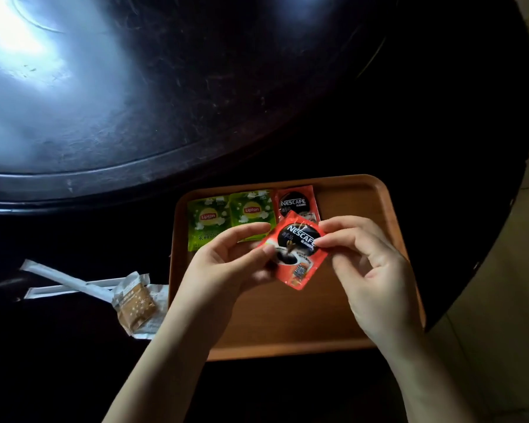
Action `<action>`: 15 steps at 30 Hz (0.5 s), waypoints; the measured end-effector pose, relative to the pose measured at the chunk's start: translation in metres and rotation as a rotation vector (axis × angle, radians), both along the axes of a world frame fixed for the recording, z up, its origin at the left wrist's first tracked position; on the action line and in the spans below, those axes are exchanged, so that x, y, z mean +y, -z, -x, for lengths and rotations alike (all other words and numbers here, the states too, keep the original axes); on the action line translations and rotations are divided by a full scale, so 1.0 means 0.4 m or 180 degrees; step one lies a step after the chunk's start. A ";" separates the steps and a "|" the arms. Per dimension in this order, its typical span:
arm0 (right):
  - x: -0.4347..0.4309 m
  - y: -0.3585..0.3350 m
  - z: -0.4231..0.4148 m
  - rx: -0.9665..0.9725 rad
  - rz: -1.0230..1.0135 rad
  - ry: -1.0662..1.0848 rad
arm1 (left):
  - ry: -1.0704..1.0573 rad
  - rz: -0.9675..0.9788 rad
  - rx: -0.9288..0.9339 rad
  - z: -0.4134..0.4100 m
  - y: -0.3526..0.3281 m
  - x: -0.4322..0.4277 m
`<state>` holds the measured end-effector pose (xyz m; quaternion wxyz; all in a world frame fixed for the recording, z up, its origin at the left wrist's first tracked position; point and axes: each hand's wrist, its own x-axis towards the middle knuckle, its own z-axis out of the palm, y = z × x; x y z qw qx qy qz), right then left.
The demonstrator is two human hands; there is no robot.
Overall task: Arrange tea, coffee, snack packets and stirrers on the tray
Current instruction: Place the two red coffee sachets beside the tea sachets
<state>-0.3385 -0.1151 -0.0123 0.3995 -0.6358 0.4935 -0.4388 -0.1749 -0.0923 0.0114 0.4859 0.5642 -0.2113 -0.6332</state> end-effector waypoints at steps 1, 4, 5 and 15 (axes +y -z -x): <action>0.003 0.000 0.003 -0.0077 -0.0062 0.0051 | 0.0007 0.0047 -0.0084 0.006 0.002 0.000; 0.018 0.000 0.010 -0.0678 -0.0636 0.0312 | -0.0128 0.0128 -0.0281 0.032 0.008 0.001; 0.023 -0.002 0.010 -0.0868 -0.0889 0.0402 | -0.0190 0.0146 -0.0331 0.040 0.010 0.002; -0.003 0.000 0.030 -0.0617 -0.1290 0.1045 | -0.0423 0.0458 -0.0929 0.094 0.026 0.024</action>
